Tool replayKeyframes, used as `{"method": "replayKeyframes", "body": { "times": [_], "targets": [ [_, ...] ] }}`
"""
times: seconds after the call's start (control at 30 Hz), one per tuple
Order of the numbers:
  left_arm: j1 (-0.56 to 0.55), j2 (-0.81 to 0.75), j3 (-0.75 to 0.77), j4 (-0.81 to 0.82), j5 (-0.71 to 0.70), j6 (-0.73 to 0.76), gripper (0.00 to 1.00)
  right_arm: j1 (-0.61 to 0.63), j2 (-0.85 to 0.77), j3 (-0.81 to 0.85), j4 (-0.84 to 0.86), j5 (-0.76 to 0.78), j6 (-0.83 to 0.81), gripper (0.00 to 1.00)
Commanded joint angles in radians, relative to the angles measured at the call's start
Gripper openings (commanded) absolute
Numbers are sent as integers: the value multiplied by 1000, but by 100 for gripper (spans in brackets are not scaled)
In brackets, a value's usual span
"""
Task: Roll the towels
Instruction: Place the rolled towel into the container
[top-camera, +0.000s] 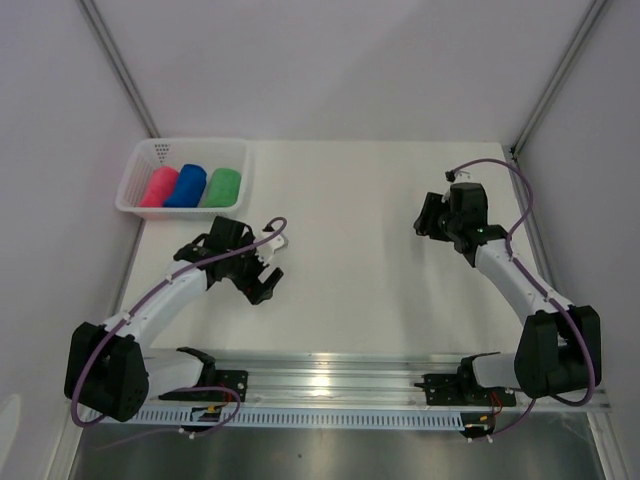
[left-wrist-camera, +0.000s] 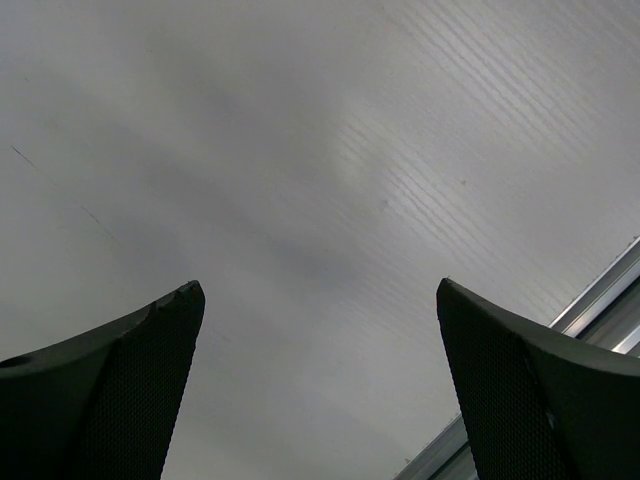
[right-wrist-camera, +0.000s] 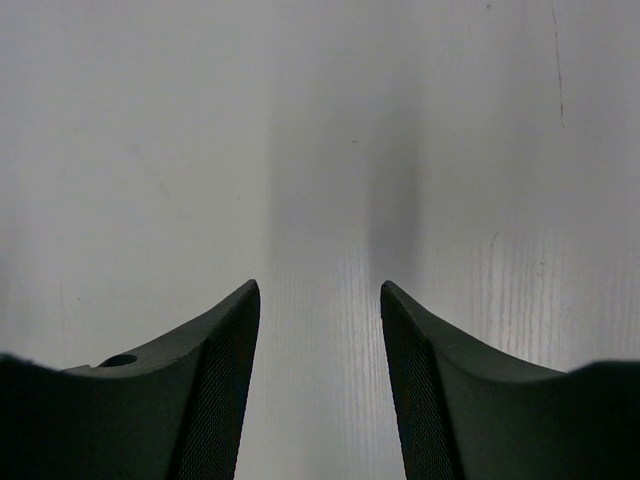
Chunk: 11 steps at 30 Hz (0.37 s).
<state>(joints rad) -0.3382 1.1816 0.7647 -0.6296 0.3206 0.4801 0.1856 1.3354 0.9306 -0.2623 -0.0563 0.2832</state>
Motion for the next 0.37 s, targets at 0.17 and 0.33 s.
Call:
{"method": "replayKeyframes", "body": {
  "times": [0.17, 0.33],
  "targets": [
    [-7, -25, -10, 36, 18, 2, 99, -12, -48, -19, 57, 30, -21, 54],
    [-7, -22, -5, 38, 31, -6, 100, -14, -59, -32, 77, 47, -21, 55]
  ]
}}
